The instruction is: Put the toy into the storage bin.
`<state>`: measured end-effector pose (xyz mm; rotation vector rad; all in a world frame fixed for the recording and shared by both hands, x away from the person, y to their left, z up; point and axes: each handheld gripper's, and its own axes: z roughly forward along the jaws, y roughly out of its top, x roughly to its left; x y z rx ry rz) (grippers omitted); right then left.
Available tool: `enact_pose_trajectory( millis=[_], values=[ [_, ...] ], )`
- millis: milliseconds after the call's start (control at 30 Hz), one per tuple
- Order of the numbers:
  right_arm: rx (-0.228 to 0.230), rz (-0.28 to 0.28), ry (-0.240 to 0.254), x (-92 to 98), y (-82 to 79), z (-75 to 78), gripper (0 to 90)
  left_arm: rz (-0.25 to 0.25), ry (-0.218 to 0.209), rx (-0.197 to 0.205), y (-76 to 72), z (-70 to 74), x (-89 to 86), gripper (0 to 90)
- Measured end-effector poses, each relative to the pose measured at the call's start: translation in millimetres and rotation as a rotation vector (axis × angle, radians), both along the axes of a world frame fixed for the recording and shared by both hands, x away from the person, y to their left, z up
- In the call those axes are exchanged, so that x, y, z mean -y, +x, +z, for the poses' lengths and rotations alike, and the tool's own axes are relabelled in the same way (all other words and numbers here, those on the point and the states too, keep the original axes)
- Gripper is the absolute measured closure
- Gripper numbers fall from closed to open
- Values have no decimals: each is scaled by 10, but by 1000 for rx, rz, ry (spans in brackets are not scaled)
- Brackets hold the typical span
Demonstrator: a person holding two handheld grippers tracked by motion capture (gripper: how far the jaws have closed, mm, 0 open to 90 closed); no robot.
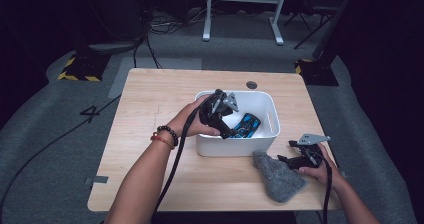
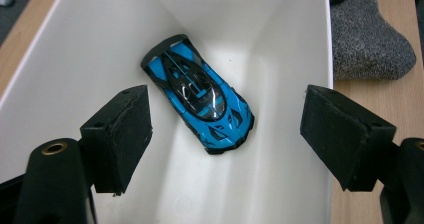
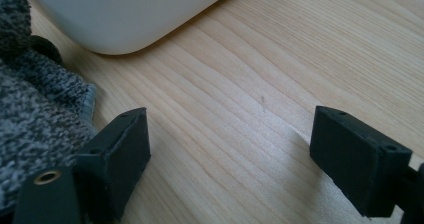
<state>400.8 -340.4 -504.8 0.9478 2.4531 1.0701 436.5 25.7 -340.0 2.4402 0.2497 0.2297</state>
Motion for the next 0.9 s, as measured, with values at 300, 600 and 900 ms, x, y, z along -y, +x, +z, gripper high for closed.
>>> enact_pose_trajectory(
  millis=[300,600,900],
  values=[
    [0,0,0,0,0,0,163,50,-79,58,-91,78,-285,191],
    [0,0,0,0,0,0,163,110,-137,115,-194,101,-551,171],
    [0,0,0,0,0,0,163,172,-148,180,-287,81,-749,164]
  ],
)
